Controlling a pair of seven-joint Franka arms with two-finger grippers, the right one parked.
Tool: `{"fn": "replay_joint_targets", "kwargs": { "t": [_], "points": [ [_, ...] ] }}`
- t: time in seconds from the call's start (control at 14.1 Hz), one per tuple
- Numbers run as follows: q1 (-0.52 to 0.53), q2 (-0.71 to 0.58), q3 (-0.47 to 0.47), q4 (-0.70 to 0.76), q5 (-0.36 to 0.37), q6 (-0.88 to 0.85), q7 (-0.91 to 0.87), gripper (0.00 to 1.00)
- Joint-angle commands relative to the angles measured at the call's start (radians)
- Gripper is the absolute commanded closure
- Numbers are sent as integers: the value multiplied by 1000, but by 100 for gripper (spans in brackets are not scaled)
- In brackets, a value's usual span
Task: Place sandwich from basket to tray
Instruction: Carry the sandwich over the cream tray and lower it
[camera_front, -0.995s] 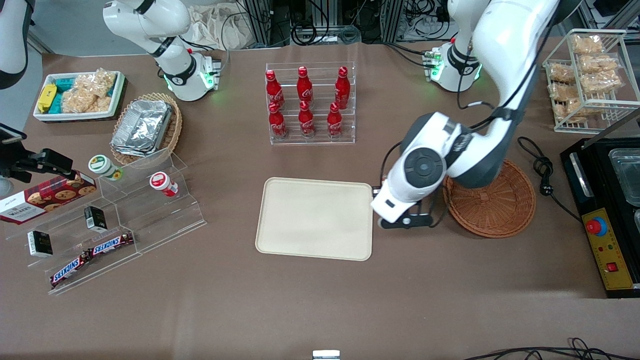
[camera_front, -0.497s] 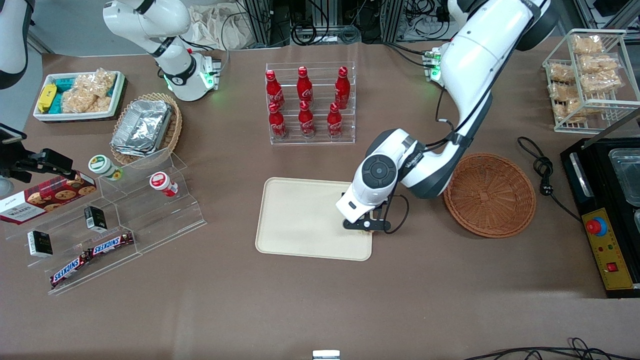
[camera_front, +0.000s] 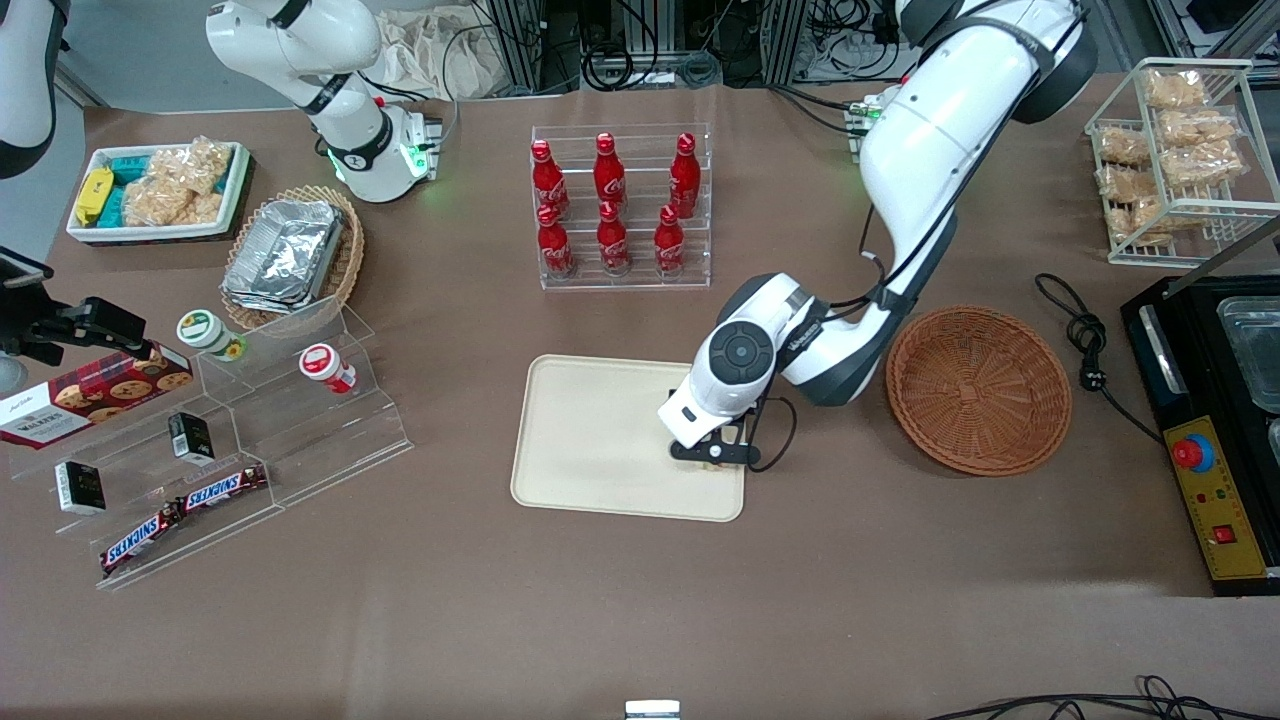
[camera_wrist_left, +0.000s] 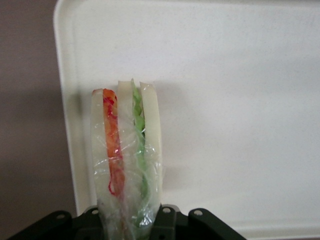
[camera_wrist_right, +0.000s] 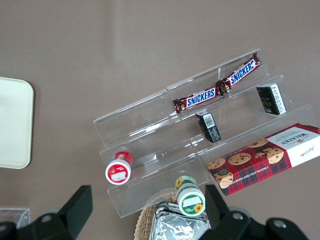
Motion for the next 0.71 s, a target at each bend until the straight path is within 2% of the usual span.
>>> {"fn": "replay_joint_targets", "kwargs": {
  "t": [0.0,0.07,0.14,0.21,0.28,0.64],
  "points": [
    [-8,21,5,14,38,15,-8,73],
    [-8,21,5,9,38,16,-8,66],
    [-8,21,5,9,38,15,-9,54],
    [-8,21,5,8,38,13,-9,18],
    [-7,20,7,8,37,10,-11,1],
    [4,7,5,9,20,-39,-12,1]
  ]
}}
